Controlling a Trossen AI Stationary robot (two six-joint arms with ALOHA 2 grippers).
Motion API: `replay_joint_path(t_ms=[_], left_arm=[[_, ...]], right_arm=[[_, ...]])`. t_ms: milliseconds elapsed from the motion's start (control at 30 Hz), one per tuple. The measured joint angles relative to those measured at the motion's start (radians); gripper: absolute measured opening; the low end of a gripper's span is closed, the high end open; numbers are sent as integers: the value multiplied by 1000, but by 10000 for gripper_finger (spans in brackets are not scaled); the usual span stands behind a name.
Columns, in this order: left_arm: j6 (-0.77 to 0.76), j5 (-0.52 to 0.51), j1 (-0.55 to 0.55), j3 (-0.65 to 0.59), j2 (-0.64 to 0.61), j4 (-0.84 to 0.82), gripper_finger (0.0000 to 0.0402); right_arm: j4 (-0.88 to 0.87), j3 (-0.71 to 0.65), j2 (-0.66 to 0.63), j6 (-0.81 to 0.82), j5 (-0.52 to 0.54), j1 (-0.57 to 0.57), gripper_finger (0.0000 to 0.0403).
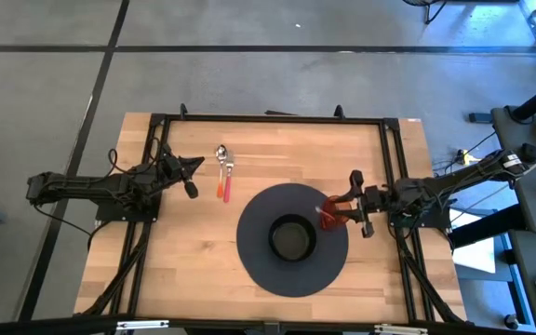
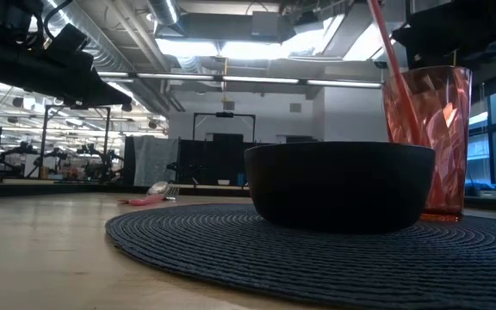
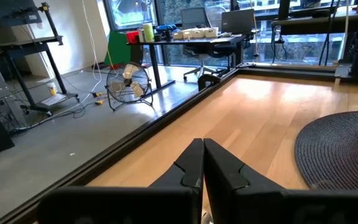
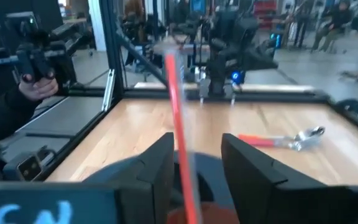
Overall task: Pick & Place Utensil
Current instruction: Put the pink fork into the black bowl on the blue mat
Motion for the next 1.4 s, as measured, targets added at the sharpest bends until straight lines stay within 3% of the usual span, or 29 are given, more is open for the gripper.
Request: replay_joint_path(t_ms=[233, 400, 700, 900, 1033, 1233, 1400], left_arm=[[0, 0, 0, 0, 0, 0, 4], [0, 0, 0, 0, 0, -5, 4], [0, 0, 0, 0, 0, -5, 4], [0, -3, 0, 0, 0, 1, 4], [0, -3, 0, 0, 0, 1, 4], [0, -4, 0, 0, 0, 1, 4], [0, -4, 0, 0, 0, 0, 4]], right_arm=[[97, 0, -70, -66, 3, 27, 128], [47, -3, -176, -115, 10, 71, 112], [24, -72, -382, -183, 11, 95, 8], [-35, -69, -488, -221, 12, 49, 4], [-113, -75, -503, -180, 11, -4, 5], [-67, -135, -514, -140, 2, -89, 3], [-105, -134, -532, -107, -65, -139, 2]])
